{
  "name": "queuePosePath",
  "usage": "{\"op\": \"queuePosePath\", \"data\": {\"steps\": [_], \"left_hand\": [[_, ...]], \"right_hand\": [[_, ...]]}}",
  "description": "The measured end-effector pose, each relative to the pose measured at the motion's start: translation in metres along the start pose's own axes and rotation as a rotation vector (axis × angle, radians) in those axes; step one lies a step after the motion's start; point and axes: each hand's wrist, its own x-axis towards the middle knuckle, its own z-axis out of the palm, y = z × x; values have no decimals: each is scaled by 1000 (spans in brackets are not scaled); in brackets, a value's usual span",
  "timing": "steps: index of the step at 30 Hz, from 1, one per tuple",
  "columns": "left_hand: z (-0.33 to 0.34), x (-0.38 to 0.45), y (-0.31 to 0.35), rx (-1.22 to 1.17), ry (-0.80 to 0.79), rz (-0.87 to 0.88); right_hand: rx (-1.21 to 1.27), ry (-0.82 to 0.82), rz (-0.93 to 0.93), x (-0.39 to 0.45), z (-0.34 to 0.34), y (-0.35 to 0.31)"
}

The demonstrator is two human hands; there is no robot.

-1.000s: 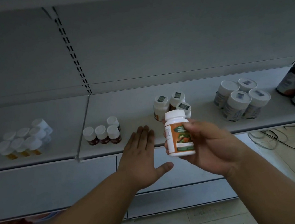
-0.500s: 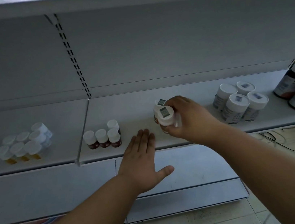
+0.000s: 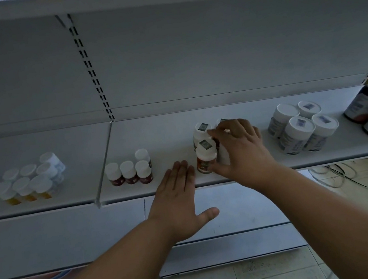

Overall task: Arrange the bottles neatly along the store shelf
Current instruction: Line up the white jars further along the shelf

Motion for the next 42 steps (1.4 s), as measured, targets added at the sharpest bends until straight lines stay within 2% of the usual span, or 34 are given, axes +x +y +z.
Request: {"op": "queuePosePath", "data": {"steps": [4, 7, 12, 17, 19, 22, 23, 25, 29, 32, 36, 39, 42], "left_hand": [[1, 0, 0, 10, 21, 5], [1, 0, 0, 36, 21, 8], [-1, 0, 1, 41, 9, -2], [1, 0, 0, 47, 28, 4], [1, 0, 0, 54, 35, 5], [2, 1, 0, 53, 31, 1], [2, 1, 1, 50, 27, -3], [3, 2, 1, 48, 27, -11], [2, 0, 2, 53, 36, -22], [0, 0, 4, 49, 43, -28], [1, 0, 4, 54, 45, -37], [-1, -1, 5, 41, 32, -38], [-4, -2, 6, 40, 23, -43]], "right_hand": [[305, 176, 349, -25, 2, 5], [419, 124, 537, -35, 14, 5], [532, 0, 589, -25, 22, 8], [629, -23, 599, -28, 10, 10], [836, 18, 646, -29, -2, 6], [1443, 78, 754, -27, -22, -5], [1624, 62, 793, -26, -28, -8], [1830, -23, 854, -24, -39, -15], [2066, -181, 801, -23, -50, -17], [2134, -243, 736, -25, -52, -15], [2102, -336, 559, -27, -51, -14], [2041, -330, 551, -27, -50, -15], [2118, -389, 587, -25, -54, -17]]}}
